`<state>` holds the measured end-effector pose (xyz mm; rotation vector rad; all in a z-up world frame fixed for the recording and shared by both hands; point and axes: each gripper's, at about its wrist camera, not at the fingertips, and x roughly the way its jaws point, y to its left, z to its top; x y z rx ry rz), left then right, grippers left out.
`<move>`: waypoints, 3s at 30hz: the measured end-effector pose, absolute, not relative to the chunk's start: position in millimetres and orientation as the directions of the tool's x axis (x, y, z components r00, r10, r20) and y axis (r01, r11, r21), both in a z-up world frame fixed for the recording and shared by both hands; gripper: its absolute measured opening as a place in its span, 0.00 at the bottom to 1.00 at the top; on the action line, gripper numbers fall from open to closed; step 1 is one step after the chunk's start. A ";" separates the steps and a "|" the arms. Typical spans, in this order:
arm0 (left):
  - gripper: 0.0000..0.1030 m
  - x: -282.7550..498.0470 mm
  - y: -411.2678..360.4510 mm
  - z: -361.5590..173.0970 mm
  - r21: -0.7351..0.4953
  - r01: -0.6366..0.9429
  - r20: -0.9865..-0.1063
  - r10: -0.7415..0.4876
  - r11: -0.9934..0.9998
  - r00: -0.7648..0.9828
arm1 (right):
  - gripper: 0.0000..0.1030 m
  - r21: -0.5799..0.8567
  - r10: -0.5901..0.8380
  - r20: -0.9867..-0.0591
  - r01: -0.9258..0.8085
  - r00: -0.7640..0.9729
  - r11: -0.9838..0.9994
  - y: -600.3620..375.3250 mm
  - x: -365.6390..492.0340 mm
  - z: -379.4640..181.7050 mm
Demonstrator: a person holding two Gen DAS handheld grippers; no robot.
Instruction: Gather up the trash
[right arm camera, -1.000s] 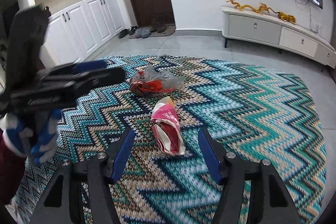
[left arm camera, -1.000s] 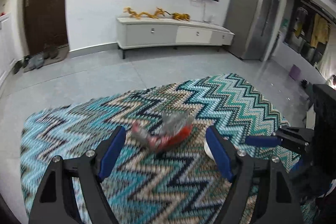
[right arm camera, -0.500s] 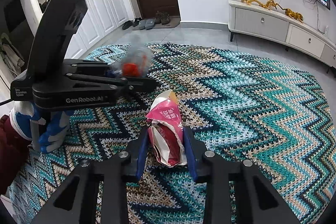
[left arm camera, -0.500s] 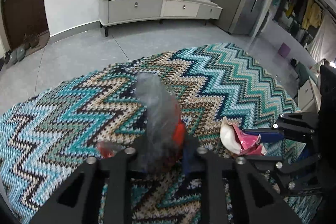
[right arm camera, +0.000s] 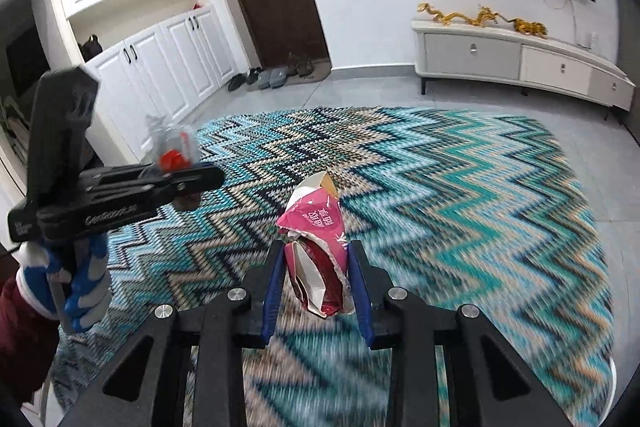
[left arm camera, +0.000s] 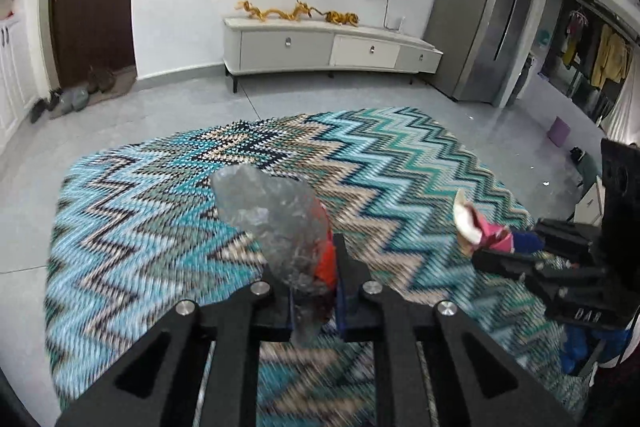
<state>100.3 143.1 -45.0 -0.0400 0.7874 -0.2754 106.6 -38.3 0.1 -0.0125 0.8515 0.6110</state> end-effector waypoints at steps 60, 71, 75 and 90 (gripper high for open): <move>0.13 106.4 -284.2 -61.0 -0.137 0.618 -0.790 -0.462 0.774 0.404 | 0.29 0.320 0.134 -0.745 0.175 0.654 0.931 -439.0 -2.5 -59.0; 0.13 124.9 -315.6 -97.9 -0.214 0.631 -0.823 -0.485 0.746 0.296 | 0.29 0.309 0.112 -0.802 0.248 0.586 0.918 -450.1 10.6 -94.4; 0.14 126.4 -323.6 -102.9 -0.238 0.638 -0.822 -0.502 0.732 0.270 | 0.29 0.308 0.098 -0.813 0.281 0.575 0.909 -457.0 8.8 -102.8; 0.68 118.9 -337.5 -91.2 -0.291 0.628 -0.793 -0.549 0.721 0.263 | 0.45 0.290 0.039 -0.825 0.365 0.563 0.885 -477.7 -0.3 -104.7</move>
